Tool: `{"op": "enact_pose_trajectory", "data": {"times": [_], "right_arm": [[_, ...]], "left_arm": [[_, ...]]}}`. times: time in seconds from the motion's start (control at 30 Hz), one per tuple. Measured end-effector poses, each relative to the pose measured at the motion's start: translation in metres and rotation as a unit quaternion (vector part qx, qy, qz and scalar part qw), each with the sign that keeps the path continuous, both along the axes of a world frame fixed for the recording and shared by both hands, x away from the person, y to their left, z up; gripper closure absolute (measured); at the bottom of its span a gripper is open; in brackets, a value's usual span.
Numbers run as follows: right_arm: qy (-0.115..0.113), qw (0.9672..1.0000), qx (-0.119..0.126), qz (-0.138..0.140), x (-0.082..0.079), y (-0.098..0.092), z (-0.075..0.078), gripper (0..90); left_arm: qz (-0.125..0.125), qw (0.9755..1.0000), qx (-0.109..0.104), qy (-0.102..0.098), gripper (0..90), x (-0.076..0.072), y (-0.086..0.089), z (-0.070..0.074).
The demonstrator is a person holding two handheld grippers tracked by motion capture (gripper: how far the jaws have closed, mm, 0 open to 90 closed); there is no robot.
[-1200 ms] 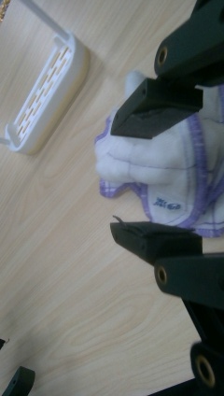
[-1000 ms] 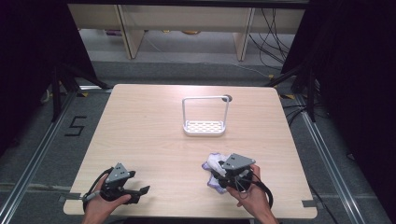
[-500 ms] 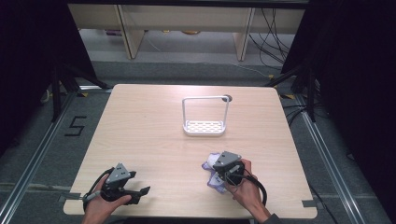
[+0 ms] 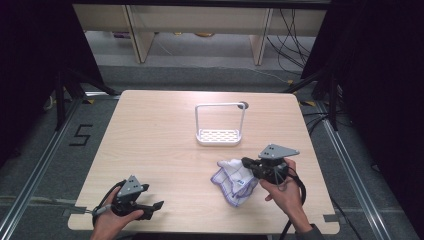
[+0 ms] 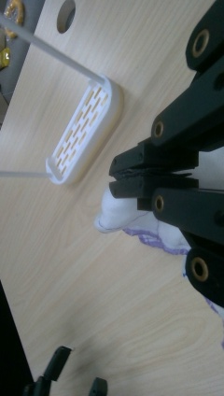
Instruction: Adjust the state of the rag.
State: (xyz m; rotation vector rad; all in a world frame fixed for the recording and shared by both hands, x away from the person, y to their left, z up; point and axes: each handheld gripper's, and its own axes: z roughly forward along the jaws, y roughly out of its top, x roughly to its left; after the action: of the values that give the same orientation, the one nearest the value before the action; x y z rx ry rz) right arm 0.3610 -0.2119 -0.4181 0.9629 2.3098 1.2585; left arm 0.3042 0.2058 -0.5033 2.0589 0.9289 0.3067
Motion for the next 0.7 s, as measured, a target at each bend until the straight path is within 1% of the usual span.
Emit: {"op": "enact_pose_trajectory", "data": {"times": [0.03,0.07,0.1,0.13,0.17,0.2,0.23,0.27,0.3,0.33,0.37,0.4,0.43,0.47,0.5,0.53,0.57,0.6,0.63,0.67,0.7], "right_arm": [[0.017,0.9998,0.010,-0.009,0.001,-0.004,0.000,88.1],[0.016,0.9997,0.017,-0.009,0.006,-0.009,-0.002,88.1],[0.026,0.9991,0.028,-0.019,0.008,-0.012,-0.003,88.1],[0.042,0.9982,0.036,-0.021,0.011,-0.016,-0.005,88.1],[0.032,0.9986,0.038,-0.019,0.015,-0.020,-0.008,88.1],[0.030,0.9986,0.032,-0.029,0.017,-0.024,-0.009,88.1],[0.048,0.9973,0.043,-0.035,0.019,-0.027,-0.011,88.1],[0.057,0.9963,0.052,-0.037,0.020,-0.030,-0.013,88.0],[0.047,0.9972,0.044,-0.038,0.023,-0.035,-0.015,88.1],[0.059,0.9962,0.051,-0.038,0.025,-0.038,-0.017,88.0],[0.051,0.9966,0.049,-0.042,0.027,-0.042,-0.018,88.0],[0.067,0.9948,0.056,-0.053,0.026,-0.044,-0.019,88.1],[0.067,0.9948,0.056,-0.053,0.026,-0.044,-0.019,88.1],[0.055,0.9956,0.050,-0.057,0.030,-0.052,-0.022,88.1],[0.077,0.9933,0.060,-0.063,0.029,-0.053,-0.022,88.1],[0.077,0.9933,0.060,-0.063,0.029,-0.053,-0.022,88.1],[0.073,0.9929,0.063,-0.070,0.031,-0.059,-0.025,88.0],[0.073,0.9929,0.063,-0.070,0.031,-0.059,-0.025,88.0],[0.072,0.9935,0.054,-0.070,0.034,-0.066,-0.028,88.0],[0.084,0.9914,0.067,-0.076,0.034,-0.066,-0.030,88.0],[0.076,0.9928,0.058,-0.073,0.036,-0.071,-0.032,88.1]], "left_arm": [[-0.004,1.0000,-0.001,0.001,18.5,0.000,-0.001,0.001],[-0.004,1.0000,-0.001,0.001,18.5,0.000,-0.001,0.001],[-0.005,0.9997,-0.021,0.006,18.5,0.002,-0.008,0.001],[-0.007,0.9996,-0.026,0.005,18.5,0.002,-0.012,0.001],[-0.019,0.9993,-0.030,0.007,18.7,0.003,-0.017,0.002],[-0.027,0.9989,-0.037,0.005,19.2,0.003,-0.025,0.003],[-0.037,0.9983,-0.044,0.009,19.6,0.003,-0.032,0.003],[-0.048,0.9975,-0.051,0.011,19.6,0.004,-0.039,0.003],[-0.061,0.9968,-0.051,0.011,19.6,0.005,-0.047,0.004],[-0.071,0.9961,-0.051,0.014,20.1,0.005,-0.055,0.005],[-0.088,0.9950,-0.045,0.010,20.2,0.008,-0.063,0.006],[-0.098,0.9940,-0.049,0.012,20.3,0.009,-0.072,0.006],[-0.098,0.9940,-0.049,0.012,20.6,0.009,-0.072,0.006],[-0.105,0.9929,-0.055,0.009,20.9,0.011,-0.083,0.006],[-0.124,0.9903,-0.060,0.016,21.1,0.016,-0.097,0.007],[-0.124,0.9903,-0.060,0.016,21.4,0.016,-0.097,0.007],[-0.127,0.9891,-0.073,0.015,21.9,0.021,-0.113,0.007],[-0.127,0.9891,-0.073,0.015,22.3,0.021,-0.113,0.007],[-0.145,0.9864,-0.076,0.019,22.7,0.026,-0.127,0.007],[-0.145,0.9864,-0.076,0.019,23.1,0.026,-0.127,0.007],[-0.149,0.9847,-0.086,0.026,23.6,0.029,-0.143,0.005]]}}
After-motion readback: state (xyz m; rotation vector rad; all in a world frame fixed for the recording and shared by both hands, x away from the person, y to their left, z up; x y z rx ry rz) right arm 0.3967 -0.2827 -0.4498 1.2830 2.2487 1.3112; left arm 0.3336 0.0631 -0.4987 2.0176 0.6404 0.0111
